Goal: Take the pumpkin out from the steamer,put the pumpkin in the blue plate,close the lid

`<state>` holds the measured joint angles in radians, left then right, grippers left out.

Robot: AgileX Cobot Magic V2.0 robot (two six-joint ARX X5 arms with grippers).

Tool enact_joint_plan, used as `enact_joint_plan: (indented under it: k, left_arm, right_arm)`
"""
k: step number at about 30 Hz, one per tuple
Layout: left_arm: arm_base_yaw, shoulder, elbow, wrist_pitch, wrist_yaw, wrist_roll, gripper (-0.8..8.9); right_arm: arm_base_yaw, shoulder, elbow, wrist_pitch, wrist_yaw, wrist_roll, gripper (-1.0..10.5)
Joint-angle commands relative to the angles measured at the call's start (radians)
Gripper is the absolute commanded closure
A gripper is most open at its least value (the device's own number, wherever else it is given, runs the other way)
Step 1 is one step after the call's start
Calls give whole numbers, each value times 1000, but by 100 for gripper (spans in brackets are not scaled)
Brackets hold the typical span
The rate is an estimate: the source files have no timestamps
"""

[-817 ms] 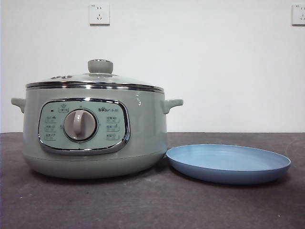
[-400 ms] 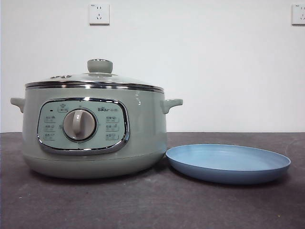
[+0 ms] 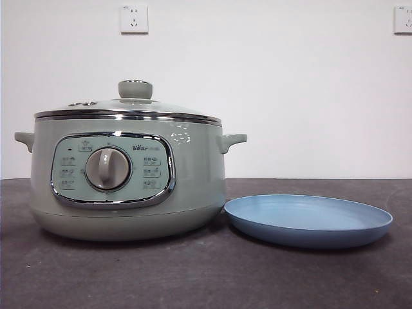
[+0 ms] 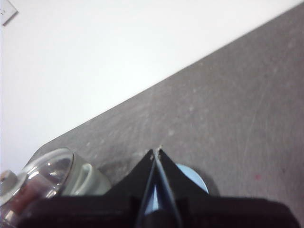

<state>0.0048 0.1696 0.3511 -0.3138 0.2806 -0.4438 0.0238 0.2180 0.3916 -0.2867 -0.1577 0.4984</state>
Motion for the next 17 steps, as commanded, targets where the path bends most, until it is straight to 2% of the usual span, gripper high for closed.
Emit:
enact_joint_plan:
  k: [1,4,7,11,17]
  left_arm:
    - [2,71,62,5,11,57,822]
    - [2,161,148,2,27,132,822]
    - [2,250,243,-18,61,193,822]
    - [2,375,389,-96,113,267,822]
    - [1,537,594,-255,224,384,817]
  right_arm:
    - [-2,58,79,-10,-1,-66,958]
    - [-2,130,171,-35,-2,-99,958]
    - [-2,208,275,-94,-13,-176,958]
    - [-2,330,430,-192,-131,-322,958]
    - [-2,500,624,-340,-362,-454,941]
